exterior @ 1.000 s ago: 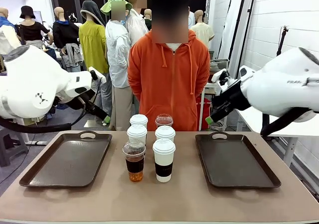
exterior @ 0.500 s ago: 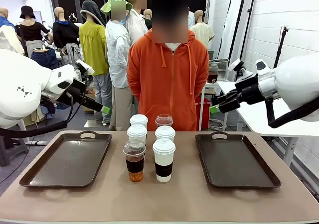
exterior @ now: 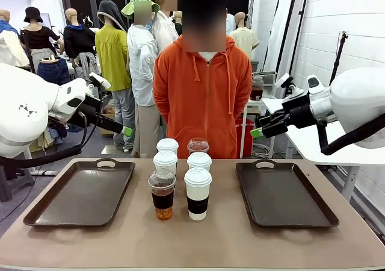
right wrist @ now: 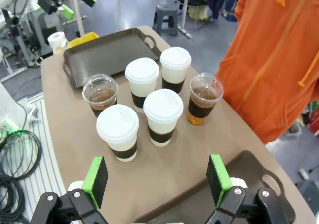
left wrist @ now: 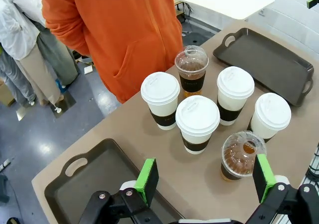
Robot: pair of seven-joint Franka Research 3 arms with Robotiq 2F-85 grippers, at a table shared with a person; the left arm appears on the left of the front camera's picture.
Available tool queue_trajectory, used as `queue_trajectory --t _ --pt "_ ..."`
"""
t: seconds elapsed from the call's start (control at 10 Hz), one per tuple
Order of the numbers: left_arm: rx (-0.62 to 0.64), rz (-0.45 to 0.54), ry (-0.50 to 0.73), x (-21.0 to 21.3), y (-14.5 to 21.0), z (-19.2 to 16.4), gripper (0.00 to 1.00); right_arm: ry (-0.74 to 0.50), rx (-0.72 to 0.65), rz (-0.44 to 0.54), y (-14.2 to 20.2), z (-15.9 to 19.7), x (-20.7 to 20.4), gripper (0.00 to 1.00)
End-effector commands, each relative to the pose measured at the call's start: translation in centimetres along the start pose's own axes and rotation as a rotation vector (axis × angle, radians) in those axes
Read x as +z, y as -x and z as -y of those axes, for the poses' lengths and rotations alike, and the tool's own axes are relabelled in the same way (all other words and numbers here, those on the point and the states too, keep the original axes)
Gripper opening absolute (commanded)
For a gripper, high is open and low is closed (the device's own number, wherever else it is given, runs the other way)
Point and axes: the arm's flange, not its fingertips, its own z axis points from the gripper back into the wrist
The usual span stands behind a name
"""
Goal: Distribute the coffee onto the tray.
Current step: Pick up one iced Americano and place it on the right Handle tray.
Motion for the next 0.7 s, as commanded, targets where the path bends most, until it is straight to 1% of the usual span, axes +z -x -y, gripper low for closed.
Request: queue_trajectory --t 0.0,0.6 --pt "0.0 -0.002 0.0 0.1 -0.01 0.02 1.0 -0.022 0.004 0.008 0.06 -0.04 0.27 1.0" --pt "0.0 -0.002 0.0 0.1 -0.01 0.02 1.0 -0.022 0.004 0.008 0.06 -0.04 0.27 1.0"
